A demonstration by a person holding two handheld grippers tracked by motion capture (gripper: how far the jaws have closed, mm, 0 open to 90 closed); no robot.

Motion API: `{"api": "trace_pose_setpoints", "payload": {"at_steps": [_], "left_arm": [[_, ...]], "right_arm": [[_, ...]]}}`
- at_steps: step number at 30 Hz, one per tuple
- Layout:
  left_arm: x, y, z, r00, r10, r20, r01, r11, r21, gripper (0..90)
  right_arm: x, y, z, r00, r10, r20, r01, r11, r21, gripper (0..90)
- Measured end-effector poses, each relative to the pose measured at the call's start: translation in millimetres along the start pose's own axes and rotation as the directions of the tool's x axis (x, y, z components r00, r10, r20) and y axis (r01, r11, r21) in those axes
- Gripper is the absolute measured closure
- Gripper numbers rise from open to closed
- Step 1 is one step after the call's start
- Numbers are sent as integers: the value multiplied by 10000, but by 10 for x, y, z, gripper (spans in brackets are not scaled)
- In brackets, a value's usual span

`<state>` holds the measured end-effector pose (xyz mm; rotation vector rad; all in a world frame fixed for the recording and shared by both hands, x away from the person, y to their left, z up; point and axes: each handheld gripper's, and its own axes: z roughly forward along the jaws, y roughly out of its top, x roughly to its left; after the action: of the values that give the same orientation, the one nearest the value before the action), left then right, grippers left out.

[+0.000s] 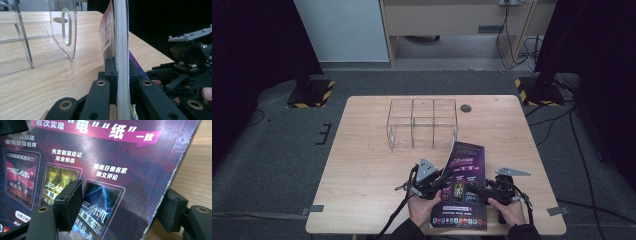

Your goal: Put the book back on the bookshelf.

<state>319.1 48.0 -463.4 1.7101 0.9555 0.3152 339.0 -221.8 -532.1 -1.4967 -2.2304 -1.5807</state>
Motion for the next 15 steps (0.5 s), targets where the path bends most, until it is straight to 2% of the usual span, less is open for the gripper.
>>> {"api": "trace_pose_setpoints", "payload": {"at_steps": [7, 10, 15], "left_arm": [[11, -8, 3, 10000, -77, -58, 77, 10000, -16, 837], [22, -9, 0, 9999, -108, -122, 108, 9999, -27, 837], [59, -23, 6, 9995, -123, -286, 125, 9999, 69, 836]], "right_arm": [[-37, 25, -42, 9963, 857, -25, -856, 9960, 263, 471], [-50, 39, -86, 9883, 1508, -226, -1500, 9880, 357, 569], [-53, 52, -147, 9791, 1929, -647, -1919, 9812, 212, 721]]}}
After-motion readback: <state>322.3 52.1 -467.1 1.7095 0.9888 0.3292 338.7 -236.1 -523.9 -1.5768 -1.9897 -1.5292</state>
